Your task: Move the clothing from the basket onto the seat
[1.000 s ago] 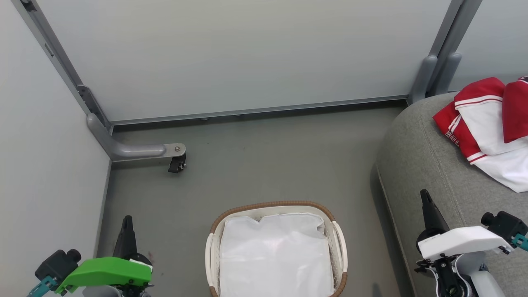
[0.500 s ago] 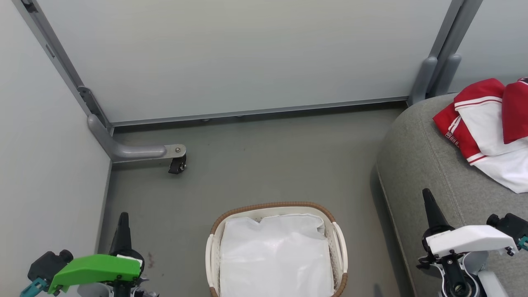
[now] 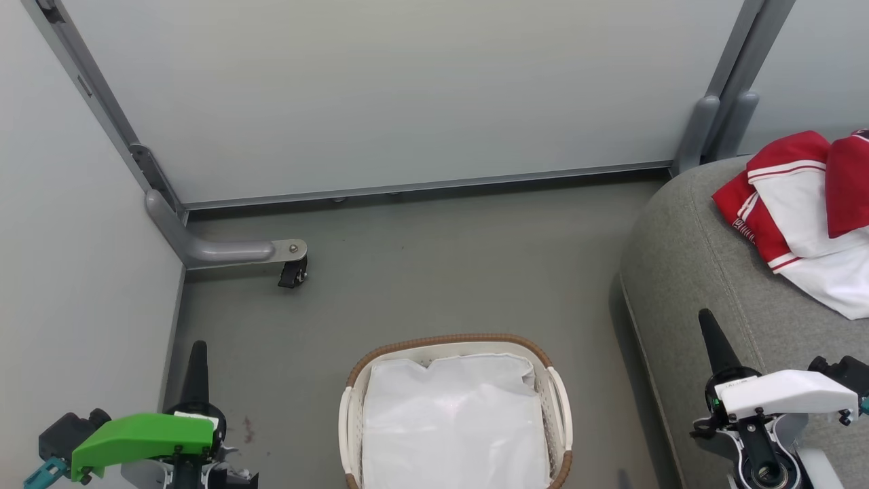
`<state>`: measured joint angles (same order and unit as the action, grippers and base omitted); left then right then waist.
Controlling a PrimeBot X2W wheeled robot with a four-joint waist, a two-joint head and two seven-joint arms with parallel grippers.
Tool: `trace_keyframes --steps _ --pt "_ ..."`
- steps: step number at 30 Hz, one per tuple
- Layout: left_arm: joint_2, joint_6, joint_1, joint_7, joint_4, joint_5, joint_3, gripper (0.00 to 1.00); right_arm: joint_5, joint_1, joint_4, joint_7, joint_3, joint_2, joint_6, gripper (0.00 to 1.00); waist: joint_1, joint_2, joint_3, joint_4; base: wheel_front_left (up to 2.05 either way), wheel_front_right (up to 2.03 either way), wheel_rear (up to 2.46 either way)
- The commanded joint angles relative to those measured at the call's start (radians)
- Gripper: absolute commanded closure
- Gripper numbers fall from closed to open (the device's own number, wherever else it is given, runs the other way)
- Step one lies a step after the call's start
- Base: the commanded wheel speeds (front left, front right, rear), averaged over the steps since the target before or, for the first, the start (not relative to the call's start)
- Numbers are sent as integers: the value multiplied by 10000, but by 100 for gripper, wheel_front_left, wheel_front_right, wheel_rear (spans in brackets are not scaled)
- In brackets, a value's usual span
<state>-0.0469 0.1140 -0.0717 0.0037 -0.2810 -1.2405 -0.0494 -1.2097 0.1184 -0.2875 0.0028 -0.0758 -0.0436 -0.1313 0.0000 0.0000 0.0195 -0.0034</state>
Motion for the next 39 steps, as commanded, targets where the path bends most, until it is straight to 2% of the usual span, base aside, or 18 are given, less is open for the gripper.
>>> trace_keyframes --steps 1,39 --pt "-41 36 -220 66 117 -226 -68 100 -275 -20 128 81 -47 -62 5 100 0 0 -4 1 0 0 0" --pt "-53 162 -392 892 326 -2947 -541 100 -3191 -116 381 899 -322 -87 5 100 0 0 -120 25 0 0 0"
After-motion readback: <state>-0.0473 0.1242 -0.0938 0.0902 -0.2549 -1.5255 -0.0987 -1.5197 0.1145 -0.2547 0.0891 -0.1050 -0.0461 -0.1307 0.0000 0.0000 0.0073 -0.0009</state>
